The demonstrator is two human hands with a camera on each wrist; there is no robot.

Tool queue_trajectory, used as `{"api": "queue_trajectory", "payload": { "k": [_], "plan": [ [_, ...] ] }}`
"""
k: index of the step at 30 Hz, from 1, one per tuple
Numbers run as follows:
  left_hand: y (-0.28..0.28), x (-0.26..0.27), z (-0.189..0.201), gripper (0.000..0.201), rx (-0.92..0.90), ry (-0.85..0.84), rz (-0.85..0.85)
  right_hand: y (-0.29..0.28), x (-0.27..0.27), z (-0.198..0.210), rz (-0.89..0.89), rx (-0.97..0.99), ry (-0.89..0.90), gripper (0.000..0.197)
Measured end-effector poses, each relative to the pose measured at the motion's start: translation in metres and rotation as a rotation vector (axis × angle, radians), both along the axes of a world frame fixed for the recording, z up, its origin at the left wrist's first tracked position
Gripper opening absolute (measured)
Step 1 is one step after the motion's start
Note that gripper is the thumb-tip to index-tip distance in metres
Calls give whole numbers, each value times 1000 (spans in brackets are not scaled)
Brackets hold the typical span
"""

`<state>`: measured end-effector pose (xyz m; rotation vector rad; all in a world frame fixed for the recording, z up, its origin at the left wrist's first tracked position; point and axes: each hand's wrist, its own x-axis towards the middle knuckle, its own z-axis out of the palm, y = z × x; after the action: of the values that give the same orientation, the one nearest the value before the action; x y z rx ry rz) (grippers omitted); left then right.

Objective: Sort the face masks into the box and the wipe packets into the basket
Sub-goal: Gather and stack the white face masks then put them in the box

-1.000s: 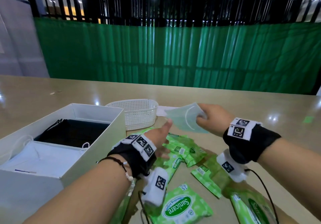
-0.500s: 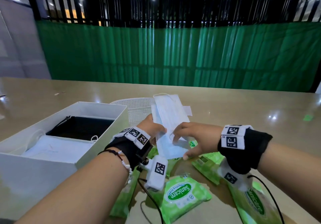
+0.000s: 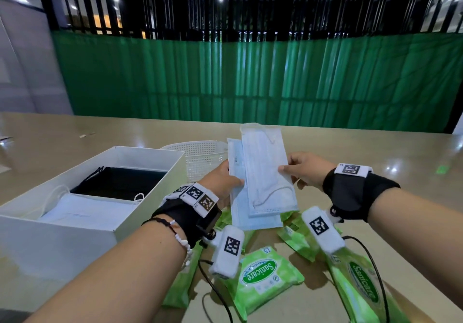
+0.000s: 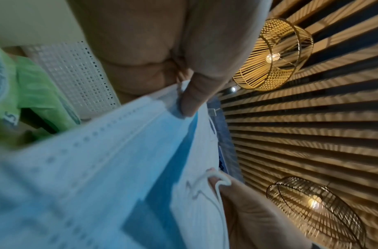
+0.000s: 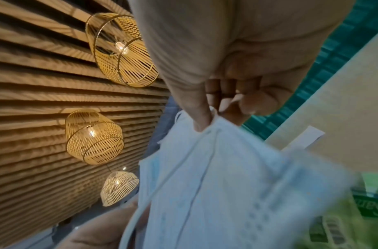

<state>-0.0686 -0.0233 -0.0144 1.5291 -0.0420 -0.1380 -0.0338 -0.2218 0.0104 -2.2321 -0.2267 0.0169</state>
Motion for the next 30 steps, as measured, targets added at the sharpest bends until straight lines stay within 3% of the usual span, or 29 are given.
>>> {"api": "queue_trajectory", "payload": {
  "k": [9,12,19,24,27,30],
  "plan": [
    [-1,1,1,28,-280,159,149,10,1,-13,108,204,200,12],
    [-1,1,2,33,-301,173,217,18,-2,-13,141,193,184,11],
    [8,8,-5,54,-229,216,234,26,-3,-12,156,142,113,29],
    [10,4,0,34,-234,189,226,29,-4,-12,120,125,79,26],
    [13,3,6,38,-221,154,244,34,-4,-12,89,109,57,22],
    [15,0,18,37,-267,67,274,40,-5,-13,186,115,220,27]
  ]
}}
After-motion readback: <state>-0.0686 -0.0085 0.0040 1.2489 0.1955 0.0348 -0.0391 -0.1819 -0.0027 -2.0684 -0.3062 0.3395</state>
